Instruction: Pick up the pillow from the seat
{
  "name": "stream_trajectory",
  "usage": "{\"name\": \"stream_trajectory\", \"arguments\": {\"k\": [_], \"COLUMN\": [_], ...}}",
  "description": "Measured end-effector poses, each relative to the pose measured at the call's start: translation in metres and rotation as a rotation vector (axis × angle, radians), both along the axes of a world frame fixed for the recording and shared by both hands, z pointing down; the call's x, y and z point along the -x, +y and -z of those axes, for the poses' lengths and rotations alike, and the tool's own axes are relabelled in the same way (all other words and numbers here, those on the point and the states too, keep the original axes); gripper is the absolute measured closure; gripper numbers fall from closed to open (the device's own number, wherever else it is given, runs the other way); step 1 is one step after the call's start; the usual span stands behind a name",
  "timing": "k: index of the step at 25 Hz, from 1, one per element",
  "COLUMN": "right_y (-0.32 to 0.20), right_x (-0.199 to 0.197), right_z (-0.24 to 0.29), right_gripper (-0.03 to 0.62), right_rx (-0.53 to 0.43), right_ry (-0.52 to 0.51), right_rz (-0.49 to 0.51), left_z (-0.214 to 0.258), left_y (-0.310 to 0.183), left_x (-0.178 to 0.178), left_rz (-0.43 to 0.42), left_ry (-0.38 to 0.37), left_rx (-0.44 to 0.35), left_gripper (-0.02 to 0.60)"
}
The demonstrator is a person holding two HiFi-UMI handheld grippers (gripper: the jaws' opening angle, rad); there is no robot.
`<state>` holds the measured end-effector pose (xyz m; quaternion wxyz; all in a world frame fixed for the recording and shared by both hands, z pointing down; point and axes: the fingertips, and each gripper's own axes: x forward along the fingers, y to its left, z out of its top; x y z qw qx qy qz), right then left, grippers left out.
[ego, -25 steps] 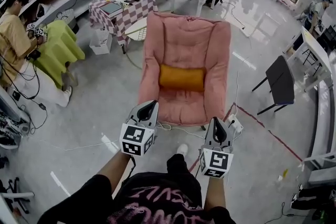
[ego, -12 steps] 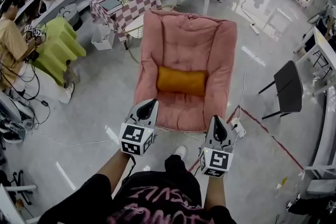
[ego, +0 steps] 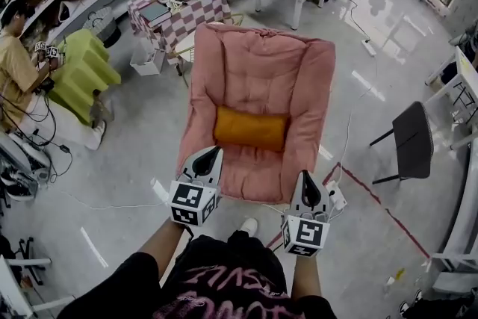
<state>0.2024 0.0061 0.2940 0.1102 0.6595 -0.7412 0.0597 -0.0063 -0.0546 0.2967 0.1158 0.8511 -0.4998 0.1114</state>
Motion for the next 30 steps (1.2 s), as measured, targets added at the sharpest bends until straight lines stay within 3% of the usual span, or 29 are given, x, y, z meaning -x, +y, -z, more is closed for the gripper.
{"name": "stream_trajectory", "arguments": {"k": [13, 30], "right_y": [-0.019, -0.049], "right_x": [-0.016, 0.023], "right_z": [0.002, -0.004], "right_gripper": [0.574, 0.574], "right_rx": [-0.009, 0.022], "right_ry": [-0.026, 0.022], "right_rz": [0.008, 0.004], "left_z": [0.010, -0.005], "left_y": [-0.013, -0.040], "left_x": [-0.005, 0.022], "left_rz": [0.033, -0.003], "left_ry": [-0.023, 0.000], "left_rx": [-0.027, -0.010], "left_gripper": [0.572, 0.572]}}
